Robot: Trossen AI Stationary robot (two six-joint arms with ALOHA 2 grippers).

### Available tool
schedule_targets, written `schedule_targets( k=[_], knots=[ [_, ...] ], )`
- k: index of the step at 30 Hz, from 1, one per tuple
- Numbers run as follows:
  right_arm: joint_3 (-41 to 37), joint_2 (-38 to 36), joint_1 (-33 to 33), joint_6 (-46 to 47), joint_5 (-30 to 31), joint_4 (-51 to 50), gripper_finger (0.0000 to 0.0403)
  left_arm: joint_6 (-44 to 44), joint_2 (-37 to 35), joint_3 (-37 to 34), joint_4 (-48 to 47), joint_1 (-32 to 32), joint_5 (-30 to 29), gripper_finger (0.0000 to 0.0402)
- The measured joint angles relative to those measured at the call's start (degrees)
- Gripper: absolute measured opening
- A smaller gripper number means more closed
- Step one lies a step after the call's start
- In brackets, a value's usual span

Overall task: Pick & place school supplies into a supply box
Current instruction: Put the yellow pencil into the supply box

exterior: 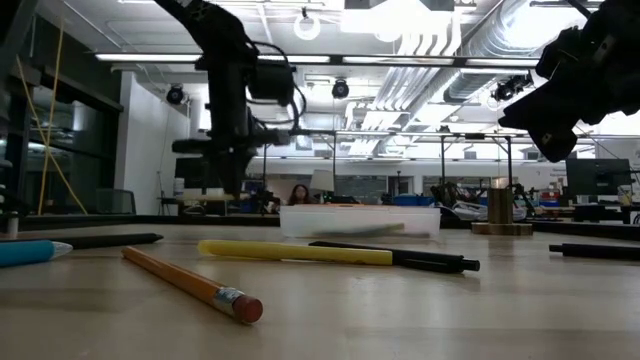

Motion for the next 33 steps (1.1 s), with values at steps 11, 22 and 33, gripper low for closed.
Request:
schedule_targets(
  k=[11,22,33],
  knots=[
    [0.0,0.0,0.0,0.2,0.4,0.0,0.0043,0.1,-11.7,0.0,-1.6,0.0,0.7,0.0039],
    [0.0,0.0,0.0,0.1,0.9,0.0,0.0043,1.4,-24.3,0.1,7.3,0.0,4.7,0.0039],
    [0.0,0.0,0.0,0.1,0.8,0.0,0.0043,2.5,-29.5,0.1,21.2,0.0,10.6,0.0039]
  ],
)
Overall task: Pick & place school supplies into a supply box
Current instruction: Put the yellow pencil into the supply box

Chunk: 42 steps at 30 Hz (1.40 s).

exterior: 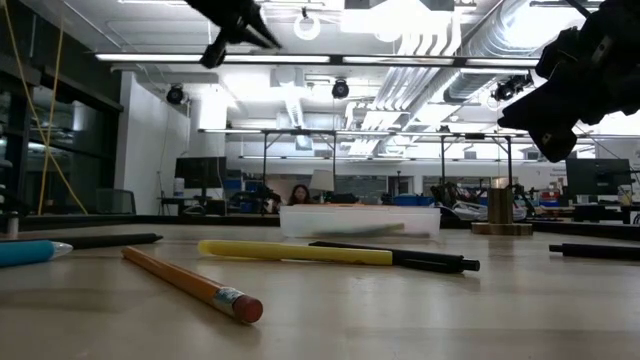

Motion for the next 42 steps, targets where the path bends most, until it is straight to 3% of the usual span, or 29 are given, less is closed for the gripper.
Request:
schedule_targets(
  k=[9,21,42],
  knots=[
    [0.0,0.0,0.0,0.0,0.0,0.0,0.0043,3.2,0.0,0.0,10.7,0.0,10.7,0.004],
    [0.0,0.0,0.0,0.0,0.0,0.0,0.0043,7.8,0.3,0.0,17.2,0.0,18.9,0.004],
    [0.0,0.0,0.0,0.0,0.0,0.0,0.0043,5.9,5.7,0.0,42.5,0.0,38.7,0.004]
  ],
)
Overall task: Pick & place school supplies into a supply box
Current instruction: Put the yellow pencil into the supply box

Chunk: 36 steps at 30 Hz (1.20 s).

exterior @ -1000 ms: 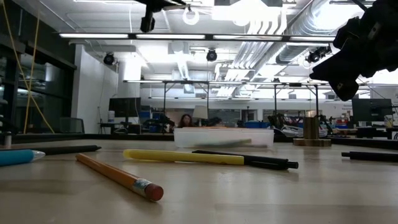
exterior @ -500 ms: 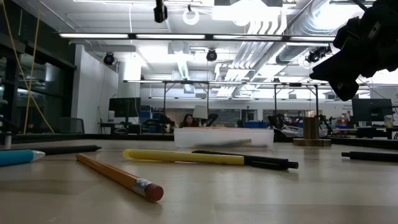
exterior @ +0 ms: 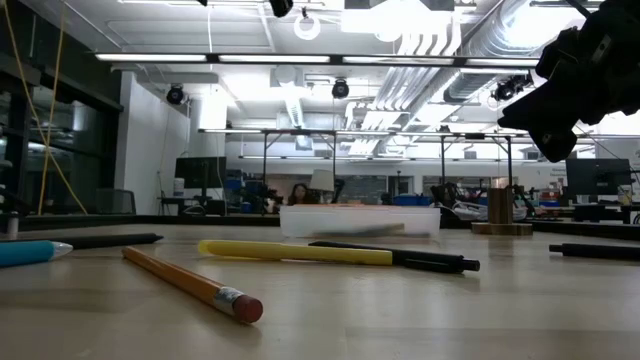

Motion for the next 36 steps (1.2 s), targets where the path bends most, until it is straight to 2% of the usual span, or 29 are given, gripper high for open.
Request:
schedule_targets(
  k=[10,24,26,36],
  knots=[
    [0.0,0.0,0.0,0.2,0.2,0.0,0.0043,-3.7,2.6,0.0,9.8,0.0,5.3,0.004],
    [0.0,0.0,0.0,0.9,0.2,0.0,0.0043,-4.7,3.1,0.0,10.6,0.0,6.2,0.004],
    [0.0,0.0,0.0,0.9,0.2,0.0,0.0043,-4.6,3.1,0.0,8.5,0.0,5.4,0.004],
    [0.0,0.0,0.0,1.3,0.2,0.0,0.0043,0.6,3.1,0.0,-13.4,0.0,-2.3,0.004]
  ],
)
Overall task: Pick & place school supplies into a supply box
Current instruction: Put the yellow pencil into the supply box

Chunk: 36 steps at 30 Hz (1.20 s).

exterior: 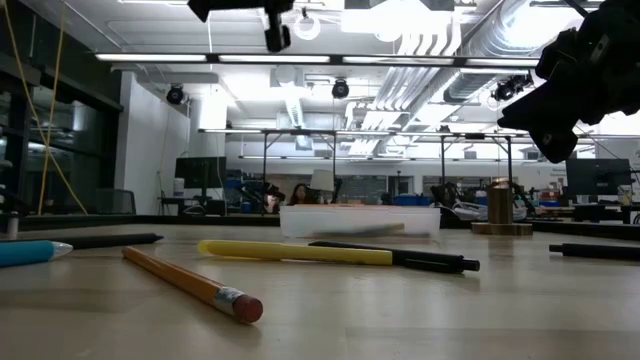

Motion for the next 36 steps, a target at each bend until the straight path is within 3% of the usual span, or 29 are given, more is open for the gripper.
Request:
schedule_targets(
  k=[5,23,31,36],
  knots=[
    [0.0,0.0,0.0,0.0,0.1,0.0,0.0043,1.0,1.6,0.0,-6.3,-0.6,-2.5,0.004],
    [0.0,0.0,0.0,1.0,0.2,0.0,0.0043,5.6,17.2,0.0,-7.0,-3.5,-5.4,0.004],
    [0.0,0.0,0.0,1.0,0.2,0.0,0.0043,9.3,19.6,0.4,-7.4,-3.5,-10.7,0.004],
    [0.0,0.0,0.0,1.5,0.2,0.0,0.0043,15.2,21.5,4.8,-9.9,-3.9,-16.0,0.004]
  ],
)
